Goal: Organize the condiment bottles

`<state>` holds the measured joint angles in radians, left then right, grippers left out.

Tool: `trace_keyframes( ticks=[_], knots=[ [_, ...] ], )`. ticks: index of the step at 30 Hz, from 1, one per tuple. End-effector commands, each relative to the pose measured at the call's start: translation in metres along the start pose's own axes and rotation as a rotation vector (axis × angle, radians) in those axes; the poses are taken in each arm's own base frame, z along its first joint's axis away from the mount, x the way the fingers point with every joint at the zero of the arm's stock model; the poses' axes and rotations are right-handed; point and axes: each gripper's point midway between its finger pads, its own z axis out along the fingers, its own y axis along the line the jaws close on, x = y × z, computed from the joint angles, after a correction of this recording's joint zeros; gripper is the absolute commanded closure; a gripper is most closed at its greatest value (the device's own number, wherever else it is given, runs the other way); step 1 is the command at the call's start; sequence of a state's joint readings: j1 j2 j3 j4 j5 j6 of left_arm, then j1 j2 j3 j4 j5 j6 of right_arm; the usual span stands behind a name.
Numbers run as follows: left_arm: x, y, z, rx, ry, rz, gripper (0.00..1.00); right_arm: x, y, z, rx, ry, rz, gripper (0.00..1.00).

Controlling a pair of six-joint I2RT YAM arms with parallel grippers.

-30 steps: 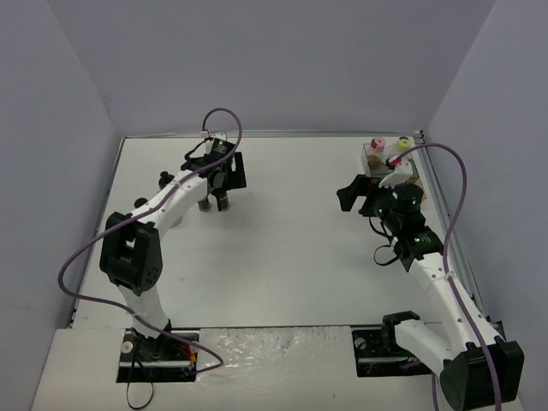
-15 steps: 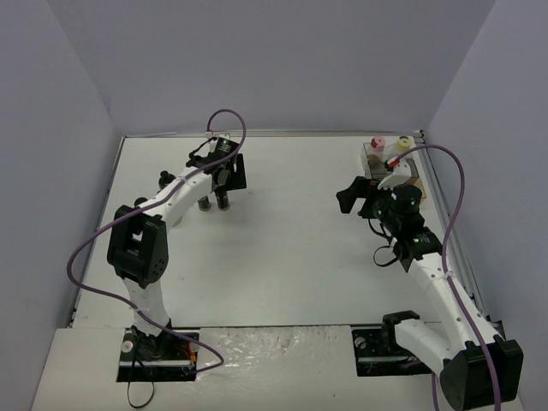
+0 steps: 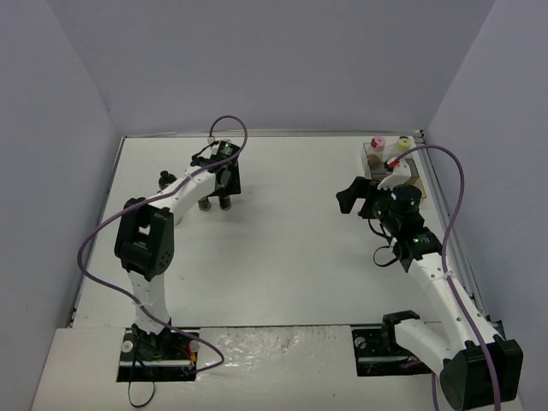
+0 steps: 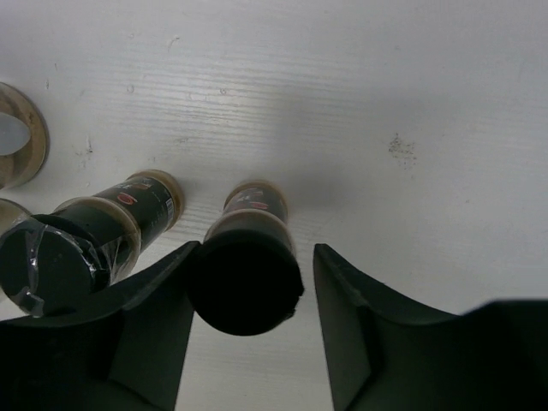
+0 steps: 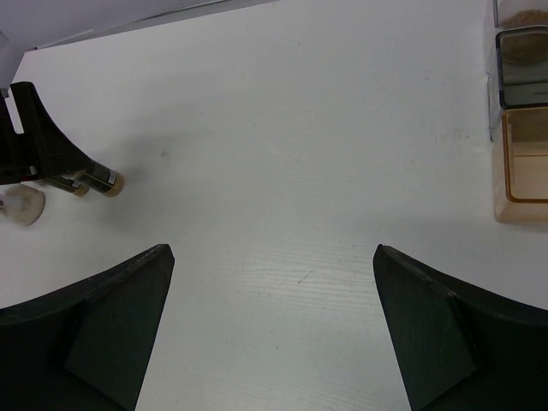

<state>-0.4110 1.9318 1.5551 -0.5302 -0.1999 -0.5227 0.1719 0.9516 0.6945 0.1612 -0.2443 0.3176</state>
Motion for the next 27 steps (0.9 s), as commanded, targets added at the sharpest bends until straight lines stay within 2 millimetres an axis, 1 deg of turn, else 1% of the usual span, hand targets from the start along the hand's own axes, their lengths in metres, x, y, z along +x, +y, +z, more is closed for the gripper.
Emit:
trace_keyframes(
  ticks=[1,3,6,8,10,12,16,19,21,22,25,27],
  knots=[
    [-0.037,-0.016,-0.022,0.078,-0.088,-0.021,0.58,-0.022,0.011,-0.001,-0.041,-0.081,-0.017,0.00],
    [-0.037,-0.029,-0.029,0.128,-0.092,-0.006,0.64,-0.023,0.012,-0.003,-0.044,-0.088,-0.016,0.01],
    [-0.031,-0.057,-0.041,0.210,-0.095,0.039,0.75,-0.025,0.013,-0.004,-0.044,-0.094,-0.018,0.00],
    [-0.024,-0.083,-0.052,0.272,-0.091,0.085,0.79,-0.025,0.012,-0.005,-0.040,-0.094,-0.018,0.01],
    [-0.013,-0.106,-0.059,0.310,-0.081,0.134,0.80,-0.026,0.012,-0.006,-0.035,-0.097,-0.018,0.01],
    [-0.002,-0.136,-0.072,0.358,-0.082,0.195,0.80,-0.028,0.011,-0.008,-0.028,-0.104,-0.018,0.01],
    [0.019,-0.172,-0.083,0.399,-0.076,0.276,0.80,-0.030,0.008,-0.014,-0.007,-0.115,-0.025,0.01],
    [0.029,-0.189,-0.089,0.396,-0.079,0.329,0.79,-0.028,0.006,-0.017,0.001,-0.112,-0.028,0.01],
    [0.037,-0.195,-0.085,0.387,-0.067,0.357,0.78,-0.027,0.005,-0.017,0.007,-0.109,-0.027,0.01],
    [0.042,-0.202,-0.085,0.400,-0.054,0.368,0.76,-0.027,0.004,-0.018,0.010,-0.109,-0.027,0.01],
    [0.050,-0.207,-0.078,0.405,-0.033,0.370,0.71,-0.026,0.003,-0.019,0.017,-0.111,-0.025,0.01],
    [0.053,-0.207,-0.073,0.401,-0.026,0.371,0.65,-0.025,0.003,-0.020,0.018,-0.110,-0.025,0.01]
  ],
)
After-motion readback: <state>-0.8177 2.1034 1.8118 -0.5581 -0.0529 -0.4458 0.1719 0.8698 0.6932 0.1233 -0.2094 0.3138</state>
